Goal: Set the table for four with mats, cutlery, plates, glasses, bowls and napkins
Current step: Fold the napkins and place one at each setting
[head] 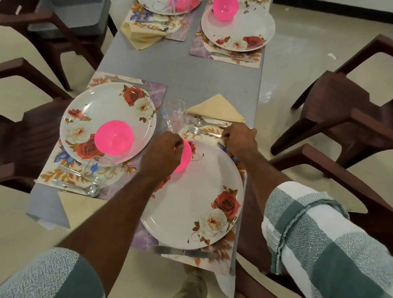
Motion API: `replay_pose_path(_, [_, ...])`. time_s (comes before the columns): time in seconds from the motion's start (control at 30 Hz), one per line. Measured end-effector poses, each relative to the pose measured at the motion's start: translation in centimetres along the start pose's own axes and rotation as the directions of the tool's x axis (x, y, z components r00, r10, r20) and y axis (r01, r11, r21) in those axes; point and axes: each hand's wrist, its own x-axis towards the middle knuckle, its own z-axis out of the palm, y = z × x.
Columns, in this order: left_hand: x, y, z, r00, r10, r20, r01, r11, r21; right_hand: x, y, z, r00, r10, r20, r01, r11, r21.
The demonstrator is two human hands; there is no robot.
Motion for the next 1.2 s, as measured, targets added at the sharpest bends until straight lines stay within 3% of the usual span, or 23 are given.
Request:
replay_pose_path(0.23, [-0.9, -0.1, 0.4, 0.998, 0.055, 0.027, -0.055, 0.998, 0.014, -1.6, 0.1, -0.9, 1.000, 0.011, -0.016, -0.011, 1.000, -0.002])
replay_pose_path(0.37, [-0.8, 1.1, 0.4, 0.994, 0.089, 0.069, -0.090, 0.996, 0.006, -4.5, 0.8, -2.4, 0.992, 0.003, -0.124, 0.001, 1.000, 0.028])
replay_pose_path(0.53, [-2.0, 5.5, 0.2, 0.988, 0.143, 0.063, -0.143, 0.990, -0.011, -10.2, 3.4, -4.3, 0.968, -0.012, -0.250, -0.004, 0.998, -0.062])
replay_pose_path(0.6, [-2.7, 8.0, 0.2, 0.982, 0.181, 0.051, -0.179, 0.983, -0.040, -12.8, 4.8, -5.4, 0.955, -0.009, -0.297, -0.019, 0.996, -0.092])
replay_pose_path(0.77, [-5.3, 15.5, 0.5, 0.960, 0.276, 0.049, -0.273, 0.960, -0.057, -20.1, 8.8, -8.3, 0.969, 0.052, -0.242, -0.074, 0.994, -0.084])
replay_pose_path(0.9, [-9.6, 22.8, 2.2, 0.933, 0.357, 0.043, -0.355, 0.934, -0.043, -27.9, 14.8, -10.1, 0.927, 0.064, -0.369, -0.100, 0.992, -0.079])
replay_pose_path(1.2, [-24.3, 39.3, 10.2, 0.897, 0.439, 0.059, -0.437, 0.899, -0.043, -46.0, 30.7, -11.3, 0.897, 0.102, -0.430, -0.143, 0.988, -0.065])
